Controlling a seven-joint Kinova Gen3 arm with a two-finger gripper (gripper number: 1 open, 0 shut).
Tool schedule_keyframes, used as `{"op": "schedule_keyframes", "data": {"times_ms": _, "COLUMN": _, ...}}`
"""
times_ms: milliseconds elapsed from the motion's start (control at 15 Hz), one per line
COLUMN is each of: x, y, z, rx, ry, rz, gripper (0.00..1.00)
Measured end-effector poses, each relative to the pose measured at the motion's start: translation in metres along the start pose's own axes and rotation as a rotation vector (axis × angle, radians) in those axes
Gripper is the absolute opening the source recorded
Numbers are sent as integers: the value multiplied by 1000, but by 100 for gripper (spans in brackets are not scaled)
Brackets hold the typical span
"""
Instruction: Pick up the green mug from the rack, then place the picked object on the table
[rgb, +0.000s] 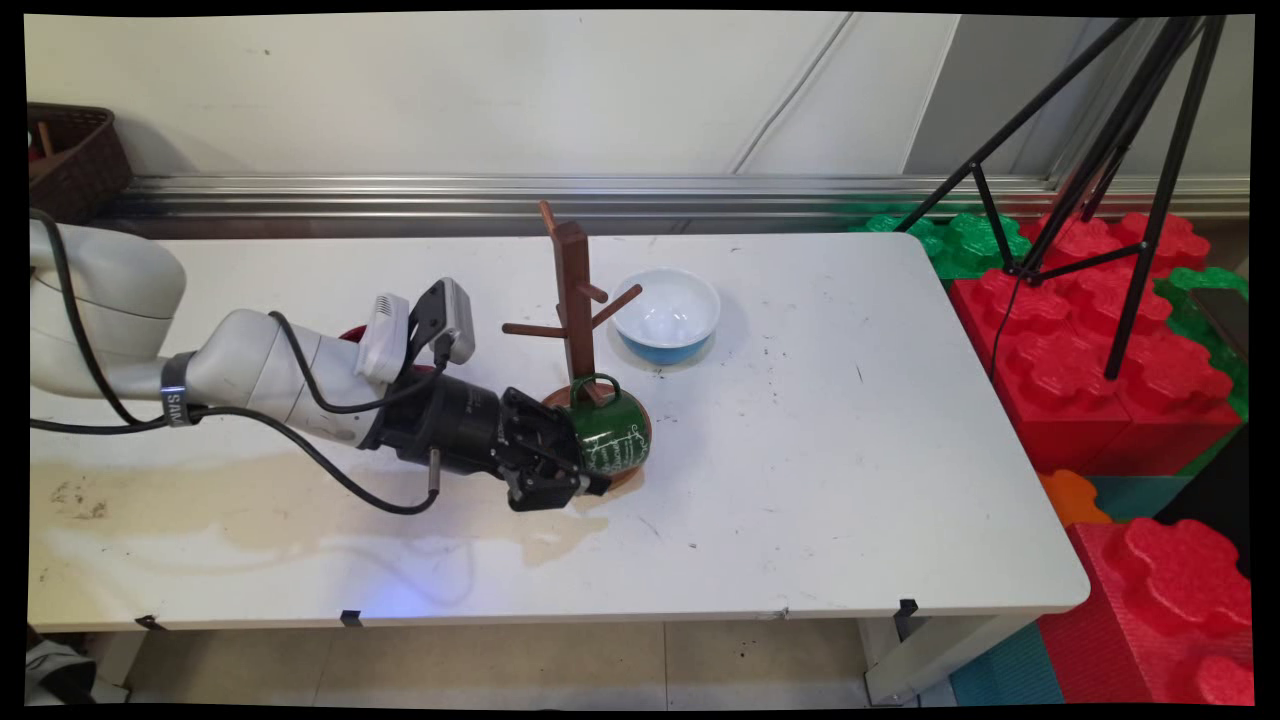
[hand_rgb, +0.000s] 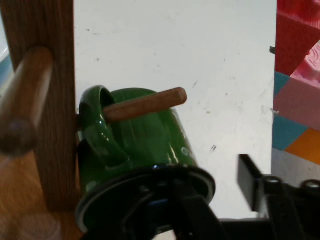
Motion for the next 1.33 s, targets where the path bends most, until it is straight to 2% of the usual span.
{"op": "schedule_keyframes", "data": {"times_ms": 1333, "x": 0, "y": 4, "z": -13, "rx": -10, "ry": 1, "rz": 10, "gripper": 0}}
